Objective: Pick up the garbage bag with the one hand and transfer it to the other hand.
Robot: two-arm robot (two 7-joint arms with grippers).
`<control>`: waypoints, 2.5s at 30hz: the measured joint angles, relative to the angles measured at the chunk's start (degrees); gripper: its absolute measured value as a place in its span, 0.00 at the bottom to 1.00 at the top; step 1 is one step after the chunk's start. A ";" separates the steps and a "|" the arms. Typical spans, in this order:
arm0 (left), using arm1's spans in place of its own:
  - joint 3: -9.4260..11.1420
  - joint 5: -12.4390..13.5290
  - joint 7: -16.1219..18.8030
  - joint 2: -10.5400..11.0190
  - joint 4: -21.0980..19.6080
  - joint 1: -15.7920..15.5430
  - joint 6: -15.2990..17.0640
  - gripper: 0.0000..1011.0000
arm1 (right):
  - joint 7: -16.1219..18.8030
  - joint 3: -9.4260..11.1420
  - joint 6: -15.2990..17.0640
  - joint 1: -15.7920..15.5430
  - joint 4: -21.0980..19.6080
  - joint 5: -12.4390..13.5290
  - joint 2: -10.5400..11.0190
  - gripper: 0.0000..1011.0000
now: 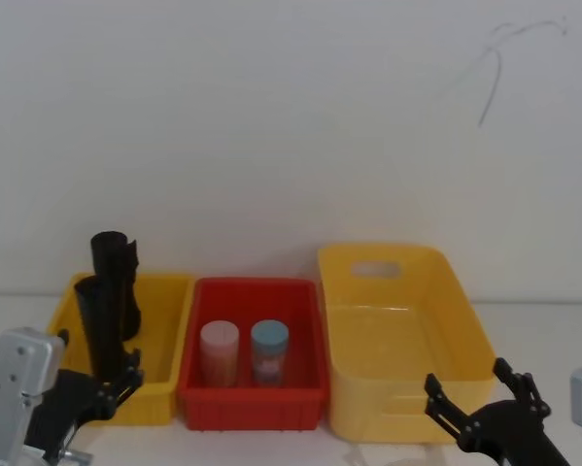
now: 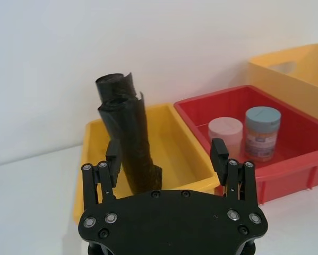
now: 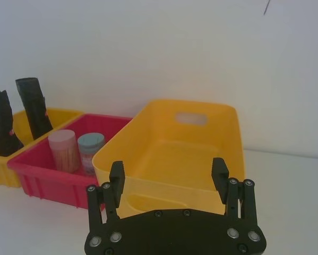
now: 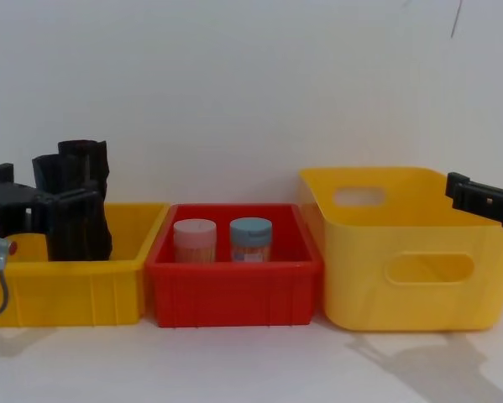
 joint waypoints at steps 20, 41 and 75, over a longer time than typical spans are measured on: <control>-1.70 -0.96 -1.40 -2.34 7.10 -4.09 -2.74 0.99 | 0.00 0.00 0.00 0.00 0.00 0.00 0.00 0.99; -2.76 0.01 -1.66 -4.98 14.19 -8.83 -6.17 0.99 | 0.00 0.00 0.00 0.00 0.00 0.00 0.00 0.99; -4.09 0.33 -3.54 -8.75 24.96 -15.35 -10.37 0.99 | 0.00 0.00 0.00 0.00 0.00 0.00 0.00 0.99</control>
